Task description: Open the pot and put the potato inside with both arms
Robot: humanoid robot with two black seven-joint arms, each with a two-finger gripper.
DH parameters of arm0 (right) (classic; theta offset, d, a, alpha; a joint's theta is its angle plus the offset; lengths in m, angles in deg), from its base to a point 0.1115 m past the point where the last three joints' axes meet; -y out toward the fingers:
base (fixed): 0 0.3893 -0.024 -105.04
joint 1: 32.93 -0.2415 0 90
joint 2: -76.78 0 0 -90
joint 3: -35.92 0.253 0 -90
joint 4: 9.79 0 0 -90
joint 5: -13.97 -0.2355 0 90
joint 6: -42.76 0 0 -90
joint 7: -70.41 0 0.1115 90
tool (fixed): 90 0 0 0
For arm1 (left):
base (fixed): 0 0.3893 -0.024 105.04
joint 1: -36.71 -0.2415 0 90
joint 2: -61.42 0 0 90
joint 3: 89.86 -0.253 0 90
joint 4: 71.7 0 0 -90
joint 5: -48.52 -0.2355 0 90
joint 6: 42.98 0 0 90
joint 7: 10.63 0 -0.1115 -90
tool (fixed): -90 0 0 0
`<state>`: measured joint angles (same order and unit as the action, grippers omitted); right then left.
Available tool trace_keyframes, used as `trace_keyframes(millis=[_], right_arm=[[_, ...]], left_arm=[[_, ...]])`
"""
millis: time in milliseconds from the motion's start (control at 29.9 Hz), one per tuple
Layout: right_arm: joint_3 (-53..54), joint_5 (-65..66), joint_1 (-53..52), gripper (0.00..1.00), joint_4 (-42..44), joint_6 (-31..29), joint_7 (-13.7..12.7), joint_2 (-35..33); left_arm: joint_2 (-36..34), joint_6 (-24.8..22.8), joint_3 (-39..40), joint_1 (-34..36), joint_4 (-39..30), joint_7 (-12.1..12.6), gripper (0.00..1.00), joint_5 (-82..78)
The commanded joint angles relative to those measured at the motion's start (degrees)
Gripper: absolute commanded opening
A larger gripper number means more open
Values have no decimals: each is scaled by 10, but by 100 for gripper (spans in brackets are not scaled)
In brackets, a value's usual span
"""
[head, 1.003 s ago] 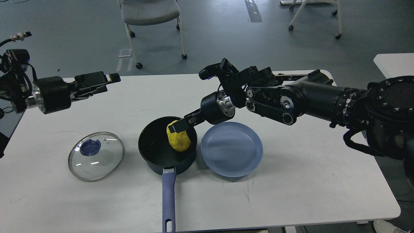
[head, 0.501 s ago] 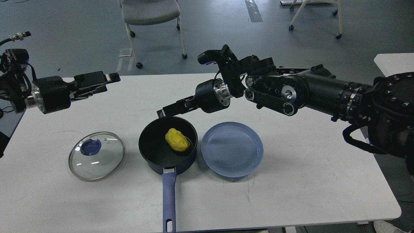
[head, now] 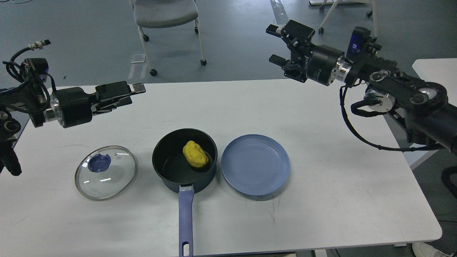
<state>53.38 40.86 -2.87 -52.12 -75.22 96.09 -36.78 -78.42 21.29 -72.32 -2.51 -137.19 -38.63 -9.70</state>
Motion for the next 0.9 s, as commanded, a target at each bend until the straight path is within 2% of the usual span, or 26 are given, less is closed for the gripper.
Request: trace_keyframes(millis=[0, 100, 234, 669, 869], right_arm=[[94, -10, 87, 99, 0, 0, 5, -3], [150, -10, 133, 98, 0, 0, 23, -1], [188, -27, 182, 99, 0, 0, 23, 4], [230, -35, 238, 100, 16, 0, 23, 37], [235, -35, 259, 100, 15, 0, 23, 45]], left_arm=[[14, -1, 0, -6, 2, 0, 98, 79], [23, -3, 1, -13, 7, 0, 98, 146], [43, -4, 11, -34, 19, 0, 98, 222], [131, -19, 148, -154, 65, 0, 98, 302], [142, -19, 152, -169, 72, 0, 98, 333]])
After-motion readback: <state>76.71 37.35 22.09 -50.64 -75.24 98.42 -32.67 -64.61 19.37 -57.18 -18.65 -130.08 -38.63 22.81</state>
